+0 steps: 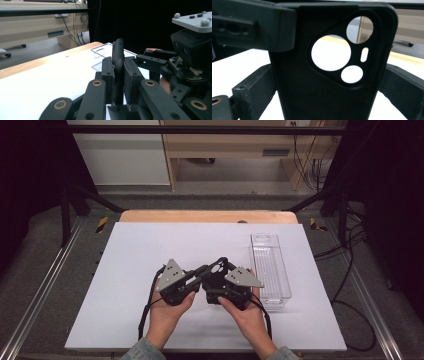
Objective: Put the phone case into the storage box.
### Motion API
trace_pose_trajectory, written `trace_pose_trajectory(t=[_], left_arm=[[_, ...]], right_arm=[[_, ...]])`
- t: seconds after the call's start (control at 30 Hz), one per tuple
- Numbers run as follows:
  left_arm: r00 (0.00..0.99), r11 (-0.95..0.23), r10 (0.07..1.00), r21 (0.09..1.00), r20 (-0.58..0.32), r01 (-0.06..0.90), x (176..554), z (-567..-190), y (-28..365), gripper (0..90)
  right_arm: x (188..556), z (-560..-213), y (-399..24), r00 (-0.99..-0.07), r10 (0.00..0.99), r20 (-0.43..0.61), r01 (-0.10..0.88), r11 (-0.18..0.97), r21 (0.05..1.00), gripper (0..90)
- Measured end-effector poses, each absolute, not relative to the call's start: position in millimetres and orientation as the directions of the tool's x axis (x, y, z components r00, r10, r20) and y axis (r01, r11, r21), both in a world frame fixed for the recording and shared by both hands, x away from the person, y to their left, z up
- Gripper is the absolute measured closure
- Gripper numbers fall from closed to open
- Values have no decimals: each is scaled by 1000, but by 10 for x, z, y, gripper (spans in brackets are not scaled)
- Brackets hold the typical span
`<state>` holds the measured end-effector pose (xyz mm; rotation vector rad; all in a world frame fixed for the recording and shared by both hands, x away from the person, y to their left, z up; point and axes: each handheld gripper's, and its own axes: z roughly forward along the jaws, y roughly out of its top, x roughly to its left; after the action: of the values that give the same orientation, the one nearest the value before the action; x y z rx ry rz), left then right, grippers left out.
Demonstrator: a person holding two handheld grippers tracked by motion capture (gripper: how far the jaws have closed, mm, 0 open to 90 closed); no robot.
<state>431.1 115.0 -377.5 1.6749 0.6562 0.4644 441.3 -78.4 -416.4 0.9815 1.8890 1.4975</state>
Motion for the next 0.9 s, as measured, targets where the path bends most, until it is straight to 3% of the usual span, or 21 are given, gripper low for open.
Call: trace_pose_trajectory(t=[0.9], left_arm=[[762, -123, 646, 977, -54, 173, 4289, -3802, 1110, 808]], right_arm=[[4426, -4220, -764, -590, 806, 51, 239, 114, 964, 59]])
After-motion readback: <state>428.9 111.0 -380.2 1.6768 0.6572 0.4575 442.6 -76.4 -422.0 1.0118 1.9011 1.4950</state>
